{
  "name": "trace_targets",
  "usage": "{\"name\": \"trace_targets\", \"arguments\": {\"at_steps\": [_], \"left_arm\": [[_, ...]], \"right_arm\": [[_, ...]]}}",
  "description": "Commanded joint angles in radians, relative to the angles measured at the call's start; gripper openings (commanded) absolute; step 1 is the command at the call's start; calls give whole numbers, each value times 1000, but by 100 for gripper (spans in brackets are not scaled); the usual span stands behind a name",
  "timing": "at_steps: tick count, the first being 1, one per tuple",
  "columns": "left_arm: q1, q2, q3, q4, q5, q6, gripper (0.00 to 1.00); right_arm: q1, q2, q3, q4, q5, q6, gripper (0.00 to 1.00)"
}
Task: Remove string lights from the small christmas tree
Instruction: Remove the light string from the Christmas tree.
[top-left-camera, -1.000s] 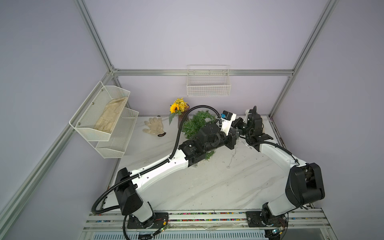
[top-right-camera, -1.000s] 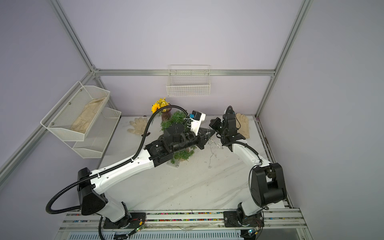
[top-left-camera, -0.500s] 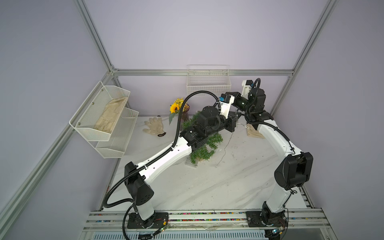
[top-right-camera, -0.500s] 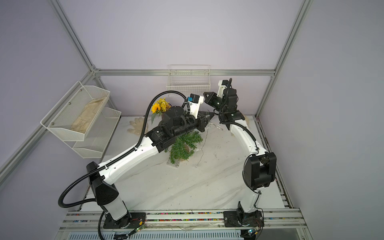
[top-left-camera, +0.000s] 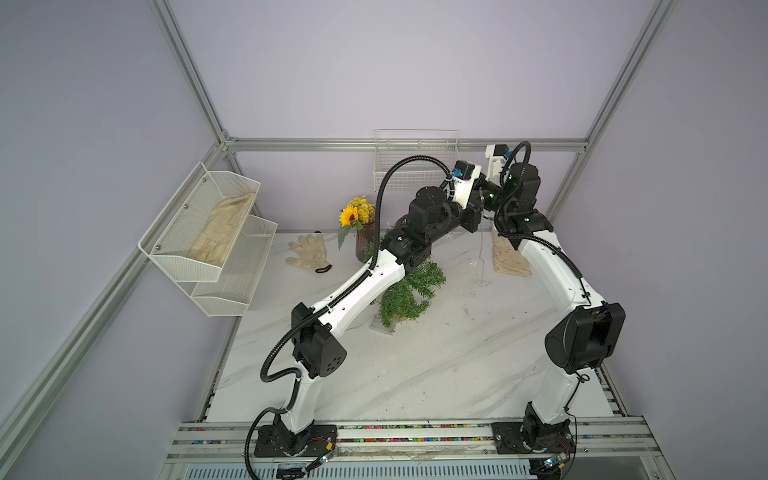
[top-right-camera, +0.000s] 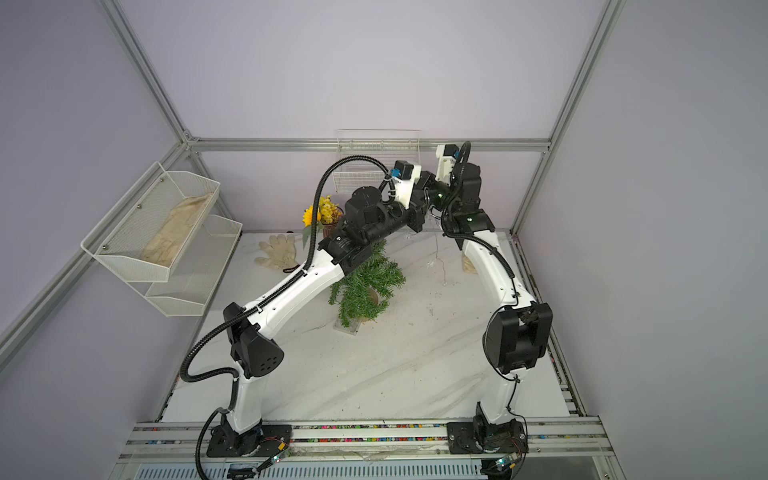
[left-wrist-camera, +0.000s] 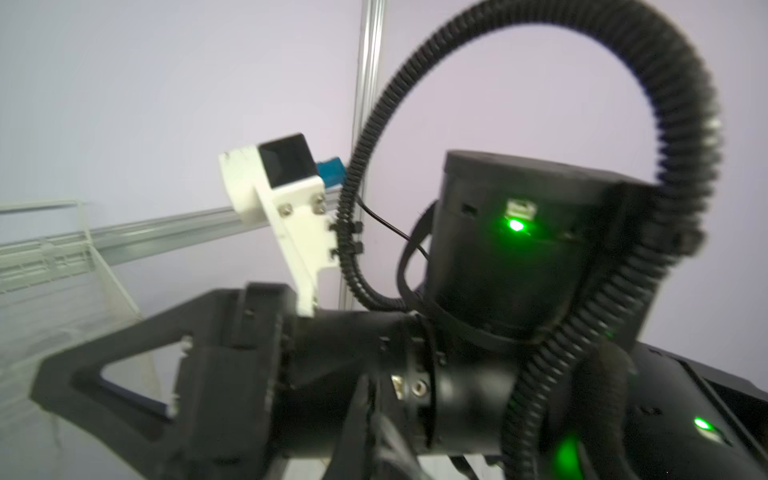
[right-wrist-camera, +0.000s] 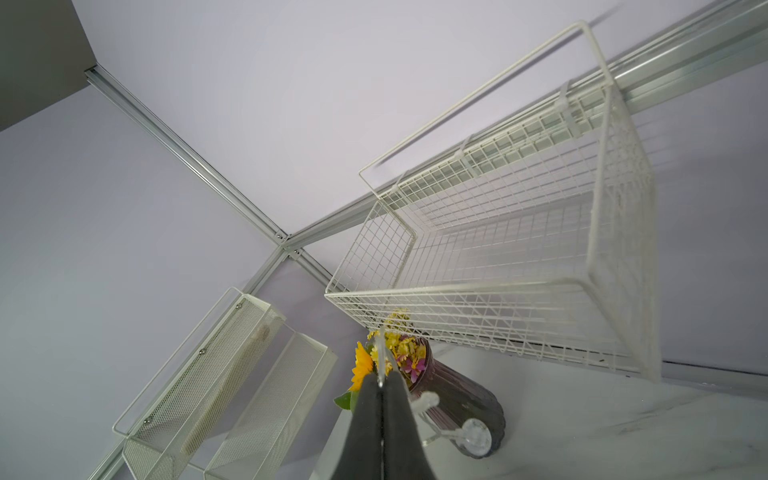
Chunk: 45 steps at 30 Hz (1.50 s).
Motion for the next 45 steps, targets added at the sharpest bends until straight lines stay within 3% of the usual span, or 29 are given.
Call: {"name": "trace_targets", "arguments": {"at_steps": [1,9,18,25,36,45], "left_arm": [[50,7,120,90,-11,42,0],[117,2,100,173,-15,44,0],[225,-132,-119,261,-15,10,0],[309,-165,-186,263,48,-14,0],[470,-169,-309,306,301,-123,0],[548,-152,-391,415,537,-237,14]], "right_arm": [[7,18,31,34,-55,-1,0],[10,70,17,288,-135,176,0],[13,139,99,275,-140,179,0],[62,191,173,316,-167,185,0],[137,318,344,303,-189,183,0],[168,361,392,287,-184,163,0]]}}
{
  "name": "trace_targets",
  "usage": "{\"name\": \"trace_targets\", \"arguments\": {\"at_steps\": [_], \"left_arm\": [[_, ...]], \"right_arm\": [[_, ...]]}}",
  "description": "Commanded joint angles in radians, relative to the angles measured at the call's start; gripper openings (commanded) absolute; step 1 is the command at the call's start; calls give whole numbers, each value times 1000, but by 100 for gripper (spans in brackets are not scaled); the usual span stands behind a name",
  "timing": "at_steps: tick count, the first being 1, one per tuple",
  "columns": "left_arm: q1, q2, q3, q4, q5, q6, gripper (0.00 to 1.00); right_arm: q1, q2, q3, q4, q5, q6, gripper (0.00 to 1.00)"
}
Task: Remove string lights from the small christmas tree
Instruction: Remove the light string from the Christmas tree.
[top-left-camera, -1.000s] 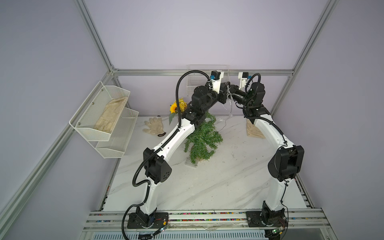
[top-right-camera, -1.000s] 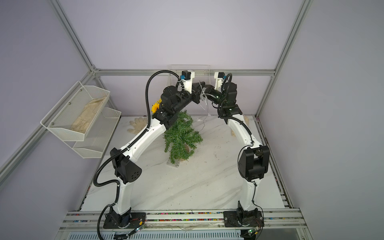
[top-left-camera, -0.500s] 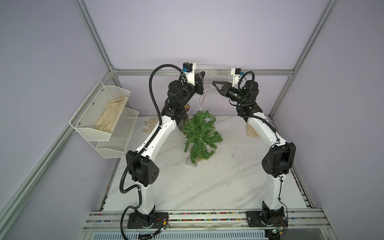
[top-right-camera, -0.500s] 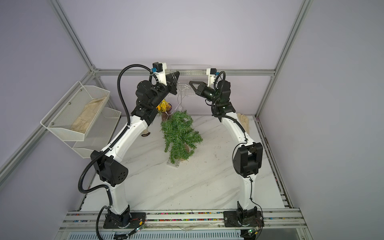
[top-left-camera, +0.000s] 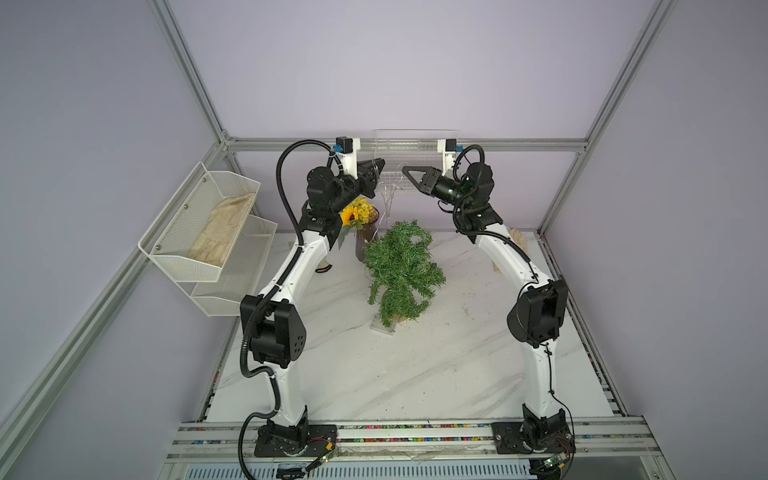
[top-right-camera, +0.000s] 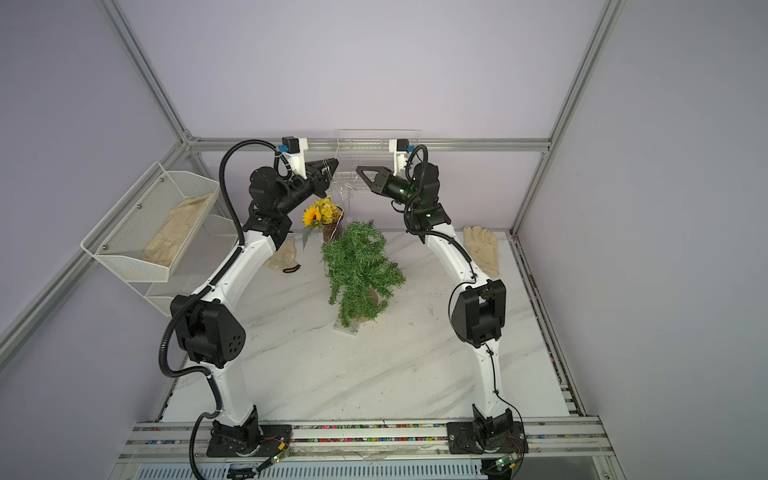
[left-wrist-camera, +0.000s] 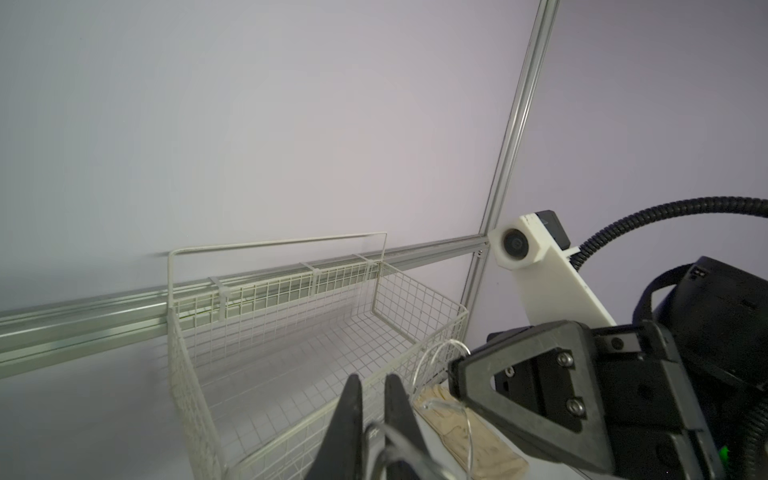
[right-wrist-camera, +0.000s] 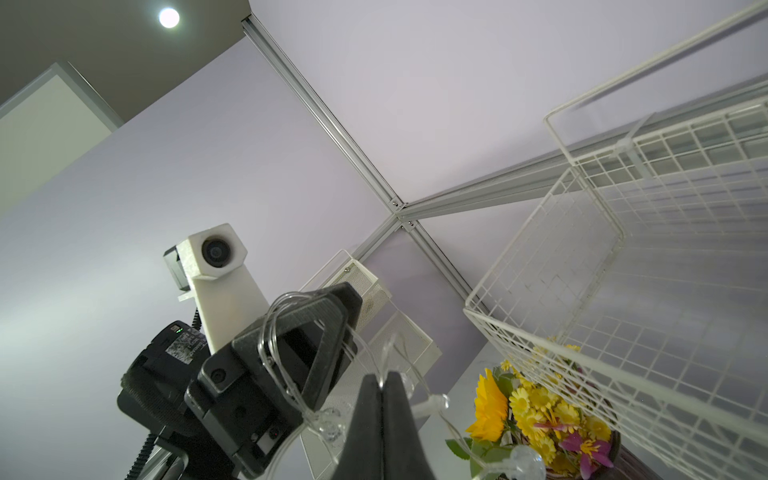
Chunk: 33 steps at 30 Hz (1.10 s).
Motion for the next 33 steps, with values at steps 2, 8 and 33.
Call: {"name": "trace_targets", "arguments": {"at_steps": [2,8,33], "left_arm": [[14,3,-54,108,172,-70,17],[22,17,-81,145,209,-84,21],[15,69,-64,212,282,-166,0]], "right_arm": [[19,35,82,0,-5,-17,0],[50,84,162,-32,-8,-30,0],[88,110,202,-72,9,-71,0]]}}
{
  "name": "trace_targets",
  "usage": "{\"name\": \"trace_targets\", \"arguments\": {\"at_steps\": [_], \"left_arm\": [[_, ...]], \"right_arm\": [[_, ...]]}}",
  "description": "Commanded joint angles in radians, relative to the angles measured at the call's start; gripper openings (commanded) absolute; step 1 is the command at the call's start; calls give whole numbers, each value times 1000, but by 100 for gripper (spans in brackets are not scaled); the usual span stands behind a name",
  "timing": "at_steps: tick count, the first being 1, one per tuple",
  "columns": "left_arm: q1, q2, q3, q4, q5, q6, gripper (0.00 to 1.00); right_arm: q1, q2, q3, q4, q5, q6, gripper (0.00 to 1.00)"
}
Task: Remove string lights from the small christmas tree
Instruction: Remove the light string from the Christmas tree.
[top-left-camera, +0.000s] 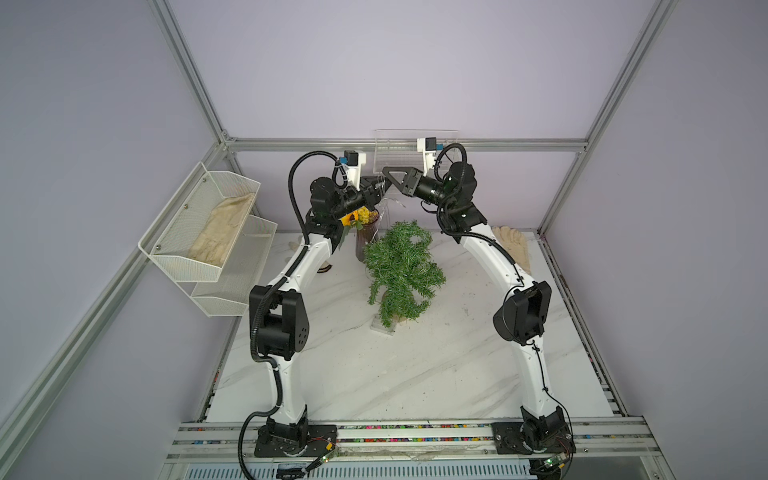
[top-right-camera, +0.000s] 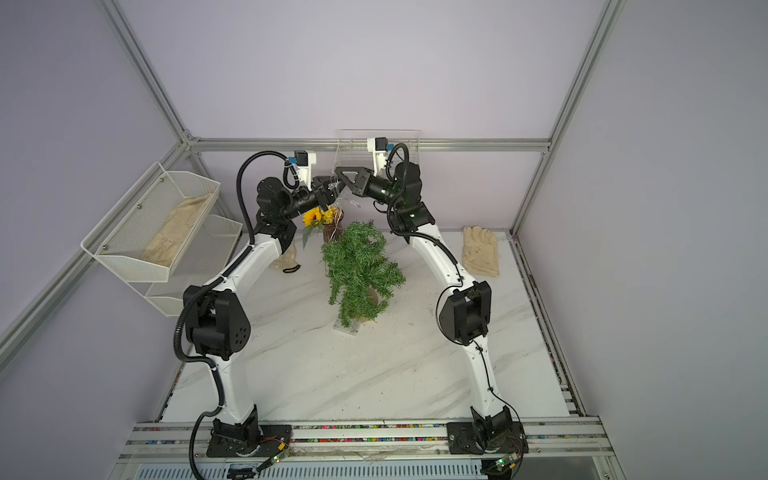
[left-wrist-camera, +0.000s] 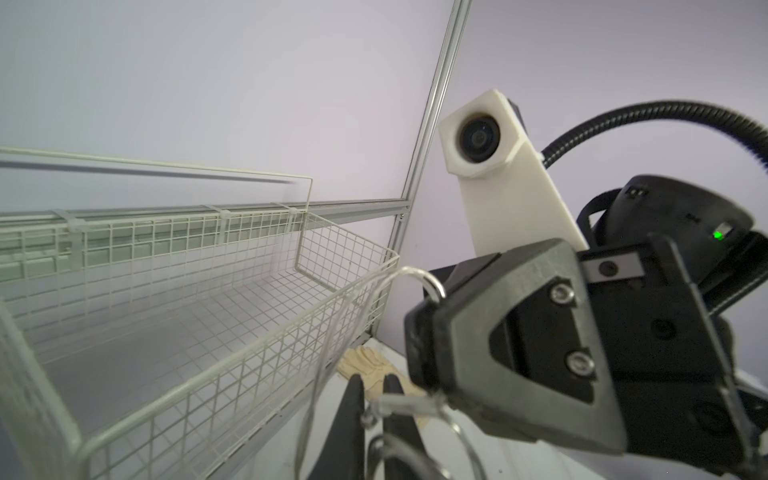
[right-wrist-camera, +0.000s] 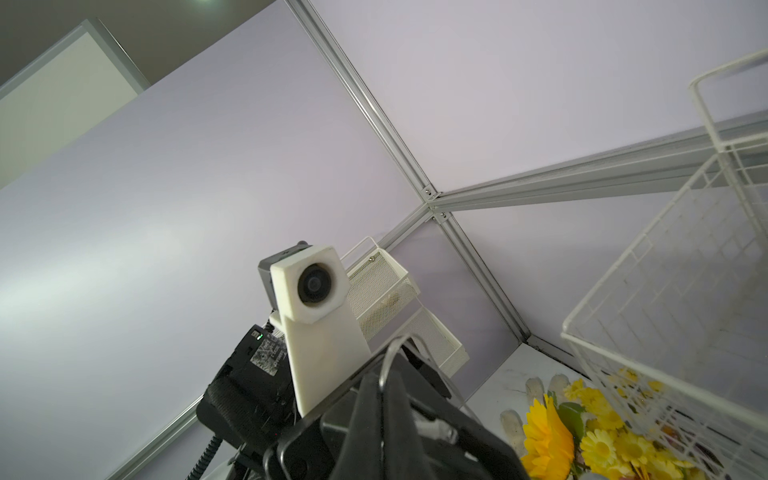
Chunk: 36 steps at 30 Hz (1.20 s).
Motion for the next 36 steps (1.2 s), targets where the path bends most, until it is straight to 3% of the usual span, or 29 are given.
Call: {"name": "trace_targets", "arguments": {"at_steps": [1,8,9,12,17,26,36], "left_arm": [[-1,-19,-21,44,18,2,0],[8,-93,-109,8,-104,40,0],[11,-112,-129,1,-137,48,0],[21,-172,-193,-15,-252,61,0],[50,-254,-262,-37,-362,67,0],[138,-401,-349,-101,-499,29,0],[243,-656,-457,-287,-656,110,0]], "right_arm": [[5,17,23,-16,5,-22,0],[4,-19,-28,-56,21,-64,0],[4,-30,-44,-68,30,-75,5],[4,-71,-84,-123,88,-125,43],[2,-135,-165,-126,127,-154,62],[-45,-249,-272,-126,139,-158,66],[-114,-439,-524,-120,215,-145,68]]}}
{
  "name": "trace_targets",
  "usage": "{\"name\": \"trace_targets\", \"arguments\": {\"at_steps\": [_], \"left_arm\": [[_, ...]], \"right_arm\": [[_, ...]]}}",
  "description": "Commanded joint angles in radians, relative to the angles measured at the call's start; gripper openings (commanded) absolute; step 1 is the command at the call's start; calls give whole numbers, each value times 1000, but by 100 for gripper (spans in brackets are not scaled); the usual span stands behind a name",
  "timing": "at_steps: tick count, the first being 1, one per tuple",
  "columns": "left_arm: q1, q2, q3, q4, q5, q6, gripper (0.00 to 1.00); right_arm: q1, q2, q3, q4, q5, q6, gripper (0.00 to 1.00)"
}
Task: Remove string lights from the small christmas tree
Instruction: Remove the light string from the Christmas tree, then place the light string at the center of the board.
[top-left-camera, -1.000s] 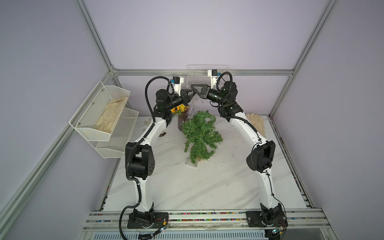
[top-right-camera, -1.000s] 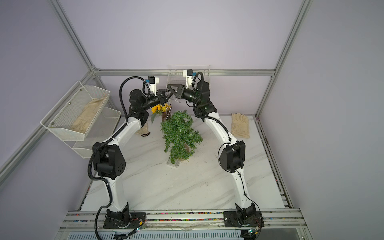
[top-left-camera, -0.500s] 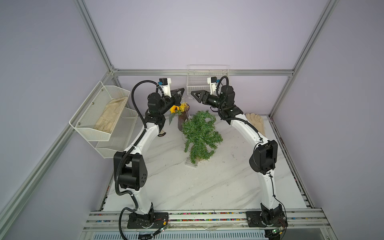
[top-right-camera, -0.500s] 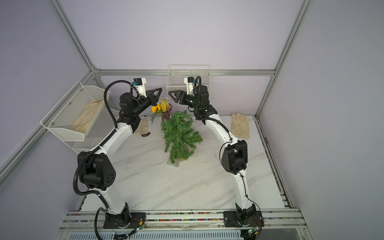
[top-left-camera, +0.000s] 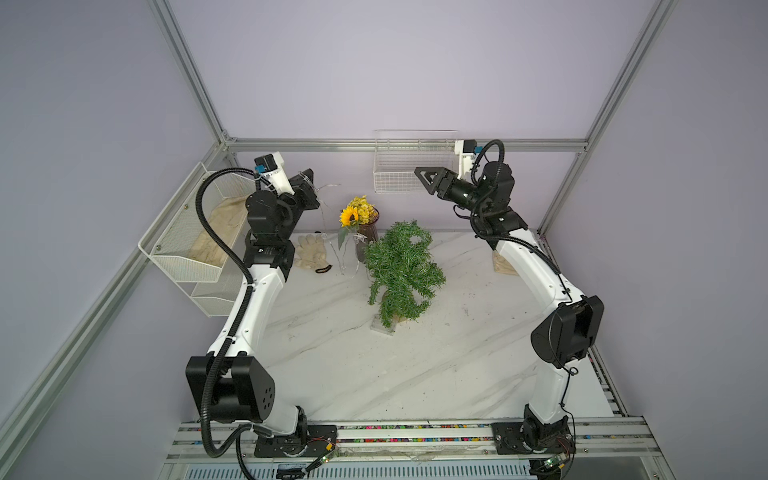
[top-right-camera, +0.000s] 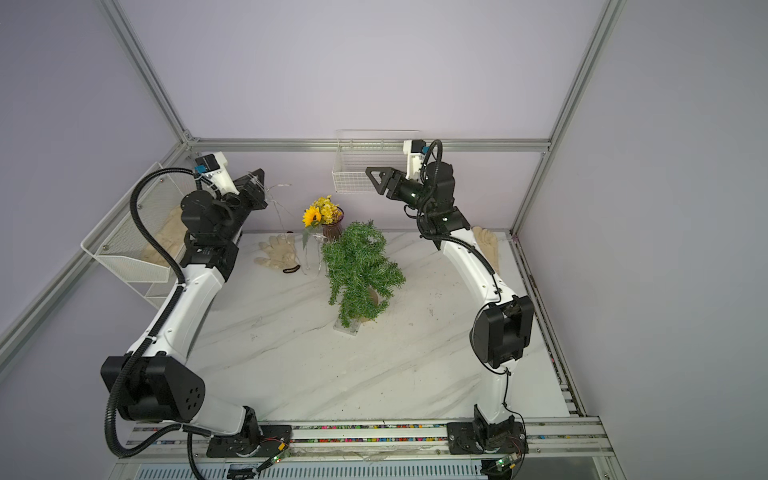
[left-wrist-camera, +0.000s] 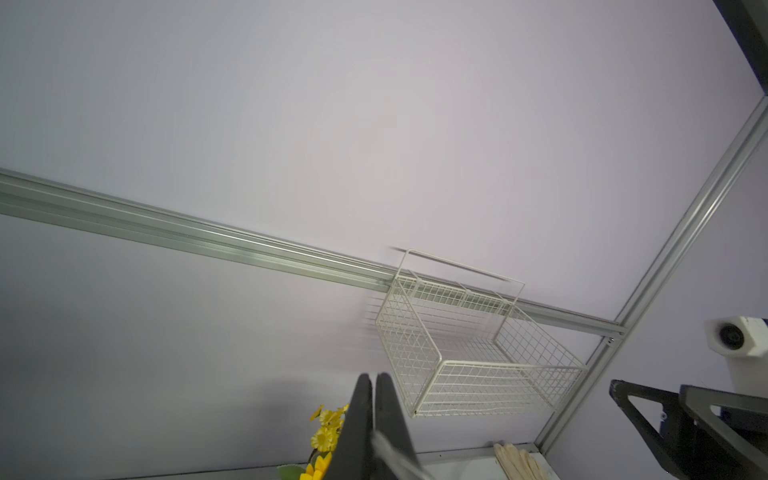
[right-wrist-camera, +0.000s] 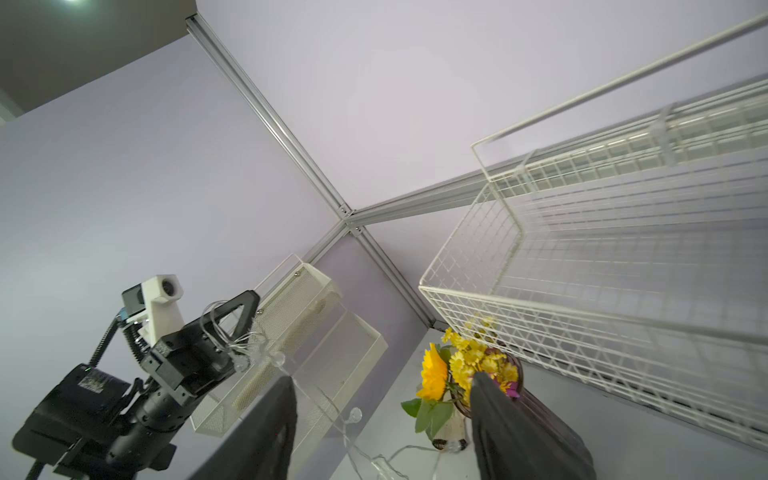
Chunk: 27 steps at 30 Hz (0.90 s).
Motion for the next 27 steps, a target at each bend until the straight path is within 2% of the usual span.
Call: {"name": "trace_targets", "arguments": {"at_steps": [1,7,12,15,22,24,27], "left_arm": [[32,-122,-64,-64,-81,57,0],[82,-261,-147,-157,-125,100,0],[83,-345,-187,-272,-136,141,0],[84,-405,-266,-309,-106,127,0],[71,-518,-629,-88,145,-47,0],[38,-516,-724,2,184,-70,0],[-25,-486,-822,117,183,-59,3]], "right_arm": [[-7,-65,-96,5,57,3,68],[-77,-188,-335,5,82,50,68],[-95,-264,-501,-17,82,11,68],[-107,-299,-588,-34,76,3,68],[-113,-320,-741,-22,29,-8,68],[-113,-304,-762,-20,2,-6,68],[-113,-283,-785,-16,-29,-7,68]]}}
